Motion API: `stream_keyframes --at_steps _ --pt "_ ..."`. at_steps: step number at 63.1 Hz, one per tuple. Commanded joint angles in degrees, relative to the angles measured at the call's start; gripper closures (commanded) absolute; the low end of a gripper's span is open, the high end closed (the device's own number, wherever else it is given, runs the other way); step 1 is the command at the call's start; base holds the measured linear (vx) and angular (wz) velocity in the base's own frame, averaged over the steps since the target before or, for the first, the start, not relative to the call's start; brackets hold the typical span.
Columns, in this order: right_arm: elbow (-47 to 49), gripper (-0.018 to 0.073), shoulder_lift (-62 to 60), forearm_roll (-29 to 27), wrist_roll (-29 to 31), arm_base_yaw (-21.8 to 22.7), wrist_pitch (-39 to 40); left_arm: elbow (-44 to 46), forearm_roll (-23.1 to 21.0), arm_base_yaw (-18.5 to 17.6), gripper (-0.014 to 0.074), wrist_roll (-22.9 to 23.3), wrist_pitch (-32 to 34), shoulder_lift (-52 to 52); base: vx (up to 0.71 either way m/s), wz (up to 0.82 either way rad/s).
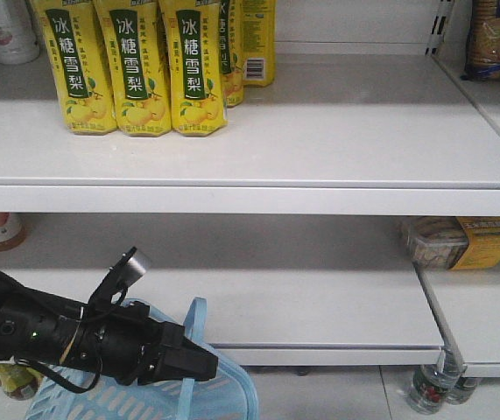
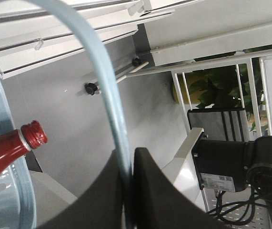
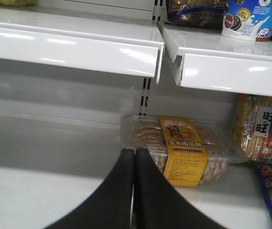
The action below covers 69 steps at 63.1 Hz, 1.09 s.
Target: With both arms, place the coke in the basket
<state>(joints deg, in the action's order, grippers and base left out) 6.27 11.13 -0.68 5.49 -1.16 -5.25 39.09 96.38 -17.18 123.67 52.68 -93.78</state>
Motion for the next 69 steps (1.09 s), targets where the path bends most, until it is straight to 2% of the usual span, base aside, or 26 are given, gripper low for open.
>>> stream_keyframes --at_steps 1,19,27,41,61,69 --pt "1.6 0.0569 0.9 0.1 0.0 0.4 4.1 1.8 -5.2 0.1 0.0601 -0.9 1.6 2.8 0.0 0.0" --pt "1.6 0.0569 0.9 0.1 0.0 0.4 4.1 1.8 -5.1 -0.1 0.0601 -0.9 1.6 2.8 0.0 0.0" --pt "1.6 0.0569 0.9 0.1 0.0 0.4 4.1 1.8 -4.7 -0.1 0.0601 -0.9 6.0 2.9 0.0 0.0" --pt "1.6 0.0569 0.9 0.2 0.0 0.4 4.1 1.8 1.8 -0.2 0.0601 -0.9 9.3 7.6 0.0 0.0" --pt "1.6 0.0569 0.9 0.2 0.0 0.4 4.1 1.8 3.0 -0.1 0.0601 -0.9 3.4 23.2 0.0 0.0" --pt "1.6 0.0569 0.9 0.2 0.0 0.4 4.1 1.7 5.9 -0.1 0.0601 -0.9 -0.2 28.9 0.0 0.0"
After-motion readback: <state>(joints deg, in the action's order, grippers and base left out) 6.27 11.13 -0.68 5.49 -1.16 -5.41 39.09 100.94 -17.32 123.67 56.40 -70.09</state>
